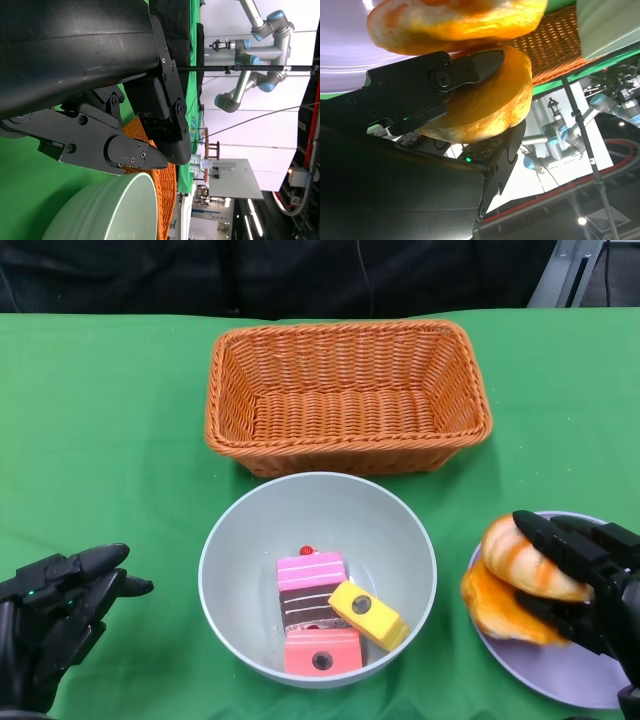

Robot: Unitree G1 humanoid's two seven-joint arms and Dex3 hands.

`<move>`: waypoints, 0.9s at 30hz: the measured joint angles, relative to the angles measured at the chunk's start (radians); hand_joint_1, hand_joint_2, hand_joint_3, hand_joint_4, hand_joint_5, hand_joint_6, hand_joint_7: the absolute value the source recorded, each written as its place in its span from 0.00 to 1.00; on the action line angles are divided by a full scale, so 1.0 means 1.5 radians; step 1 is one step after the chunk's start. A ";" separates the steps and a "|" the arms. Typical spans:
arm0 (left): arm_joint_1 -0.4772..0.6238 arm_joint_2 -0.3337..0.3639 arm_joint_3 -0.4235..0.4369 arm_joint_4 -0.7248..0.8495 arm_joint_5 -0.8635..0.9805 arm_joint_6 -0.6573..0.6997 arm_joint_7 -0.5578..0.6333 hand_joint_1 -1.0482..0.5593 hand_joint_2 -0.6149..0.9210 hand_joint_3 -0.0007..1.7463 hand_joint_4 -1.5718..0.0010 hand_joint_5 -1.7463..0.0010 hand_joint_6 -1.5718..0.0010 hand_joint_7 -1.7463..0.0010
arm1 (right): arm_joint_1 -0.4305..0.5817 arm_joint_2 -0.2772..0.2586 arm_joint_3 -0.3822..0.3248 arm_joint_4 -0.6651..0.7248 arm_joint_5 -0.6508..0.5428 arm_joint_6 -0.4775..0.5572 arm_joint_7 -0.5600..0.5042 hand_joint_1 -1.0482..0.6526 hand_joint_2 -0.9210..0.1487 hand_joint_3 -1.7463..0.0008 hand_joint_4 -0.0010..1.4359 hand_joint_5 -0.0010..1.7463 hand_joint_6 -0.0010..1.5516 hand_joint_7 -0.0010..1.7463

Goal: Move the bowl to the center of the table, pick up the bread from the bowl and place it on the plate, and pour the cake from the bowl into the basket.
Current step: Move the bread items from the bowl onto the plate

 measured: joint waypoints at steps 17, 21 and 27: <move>-0.010 0.004 0.006 0.010 -0.005 0.000 0.000 0.46 1.00 0.09 0.42 0.50 0.18 1.00 | 0.029 -0.017 -0.026 -0.054 0.001 -0.005 0.041 0.27 0.00 0.95 0.57 0.05 0.55 0.01; -0.012 0.005 0.008 0.014 -0.006 0.000 0.000 0.47 1.00 0.09 0.42 0.50 0.18 1.00 | 0.035 -0.022 -0.029 -0.060 0.001 -0.004 0.061 0.27 0.00 0.94 0.55 0.04 0.53 0.00; -0.016 0.009 0.013 0.020 -0.015 0.000 -0.005 0.48 1.00 0.10 0.42 0.49 0.18 1.00 | 0.050 -0.034 -0.046 -0.090 0.001 0.014 0.102 0.25 0.00 0.94 0.51 0.02 0.47 0.00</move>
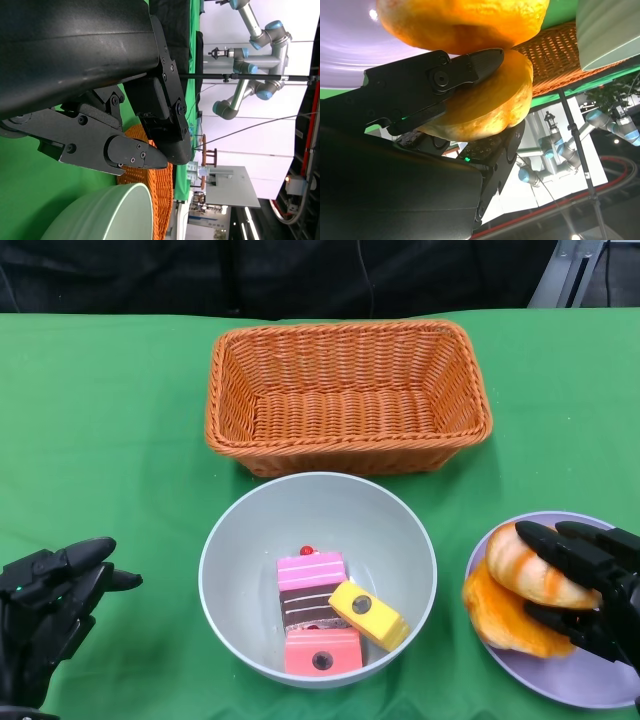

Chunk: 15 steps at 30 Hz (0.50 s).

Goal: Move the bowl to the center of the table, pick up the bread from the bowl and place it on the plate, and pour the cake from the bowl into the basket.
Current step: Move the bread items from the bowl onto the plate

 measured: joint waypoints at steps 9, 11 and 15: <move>-0.002 0.001 0.002 0.005 -0.003 0.000 -0.007 0.47 1.00 0.10 0.43 0.49 0.18 1.00 | 0.036 -0.005 -0.019 -0.071 0.009 0.055 0.093 0.18 0.00 0.91 0.42 0.00 0.35 0.00; -0.002 0.003 0.003 0.008 -0.003 0.000 -0.007 0.47 1.00 0.10 0.43 0.49 0.18 1.00 | 0.044 -0.005 -0.027 -0.083 0.011 0.063 0.111 0.18 0.00 0.91 0.41 0.00 0.34 0.00; -0.002 0.003 0.004 0.009 -0.003 0.000 -0.008 0.47 1.00 0.09 0.43 0.48 0.18 1.00 | 0.052 -0.005 -0.031 -0.100 0.012 0.070 0.128 0.18 0.00 0.91 0.41 0.00 0.34 0.00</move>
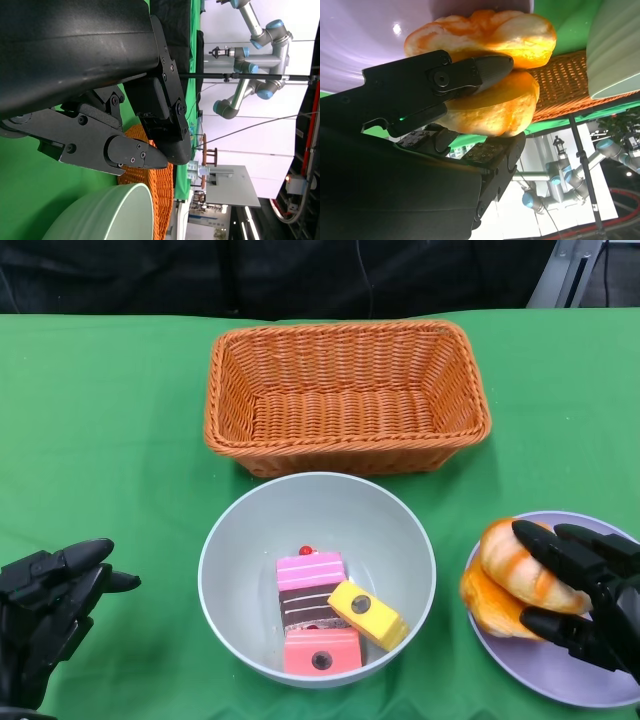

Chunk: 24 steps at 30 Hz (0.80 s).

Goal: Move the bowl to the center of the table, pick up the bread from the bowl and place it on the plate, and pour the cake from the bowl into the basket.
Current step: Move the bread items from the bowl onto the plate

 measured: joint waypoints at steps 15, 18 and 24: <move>0.000 0.000 -0.001 0.001 0.002 0.000 0.000 0.46 1.00 0.10 0.44 0.47 0.18 1.00 | 0.007 0.002 -0.021 -0.020 0.013 0.001 0.020 0.11 0.00 0.88 0.36 0.00 0.28 0.00; 0.000 0.000 -0.002 0.001 0.004 0.000 0.000 0.46 1.00 0.10 0.45 0.46 0.18 1.00 | 0.009 0.002 -0.022 -0.021 0.013 0.001 0.021 0.12 0.00 0.88 0.36 0.00 0.28 0.00; 0.000 0.000 -0.002 0.002 0.005 0.000 -0.001 0.48 1.00 0.10 0.45 0.45 0.18 1.00 | 0.013 0.003 -0.023 -0.023 0.012 0.001 0.021 0.11 0.00 0.88 0.36 0.00 0.29 0.01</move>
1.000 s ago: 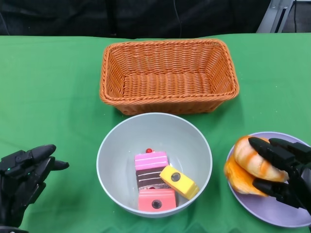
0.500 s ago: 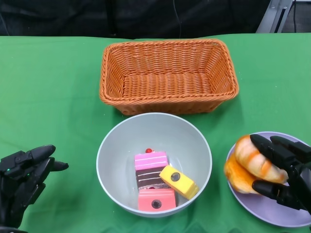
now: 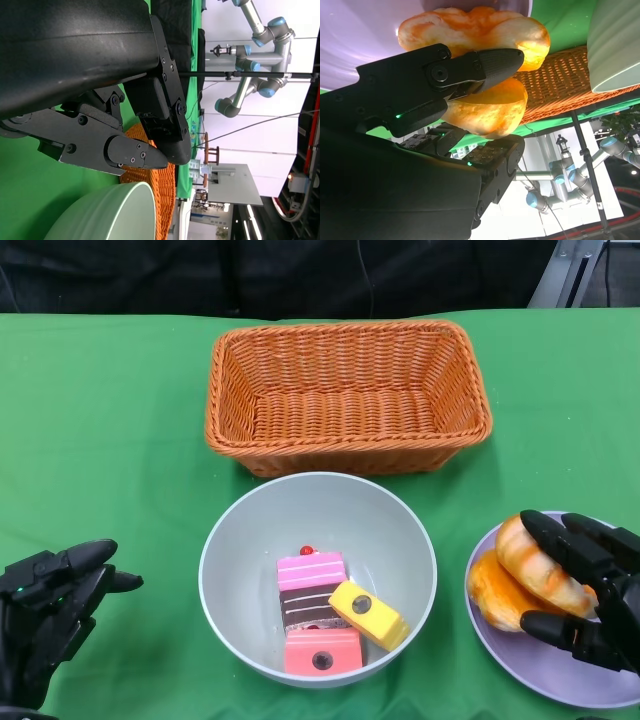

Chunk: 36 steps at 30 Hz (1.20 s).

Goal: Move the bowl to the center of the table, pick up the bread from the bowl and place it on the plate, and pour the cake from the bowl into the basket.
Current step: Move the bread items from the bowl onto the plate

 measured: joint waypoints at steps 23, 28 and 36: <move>-0.001 0.000 0.001 0.003 0.005 -0.002 -0.002 0.46 1.00 0.10 0.46 0.45 0.18 1.00 | 0.018 0.004 -0.020 -0.060 0.019 -0.014 0.014 0.09 0.00 0.87 0.36 0.00 0.25 0.00; -0.001 0.001 0.001 0.003 0.005 -0.002 -0.002 0.46 1.00 0.10 0.46 0.45 0.18 1.00 | 0.024 0.009 -0.028 -0.068 0.027 -0.015 0.026 0.09 0.00 0.87 0.36 0.00 0.25 0.00; -0.001 0.001 0.002 0.003 -0.001 -0.002 -0.010 0.47 1.00 0.10 0.46 0.45 0.18 1.00 | 0.032 0.013 -0.042 -0.080 0.062 -0.068 0.043 0.11 0.00 0.86 0.39 0.01 0.28 0.01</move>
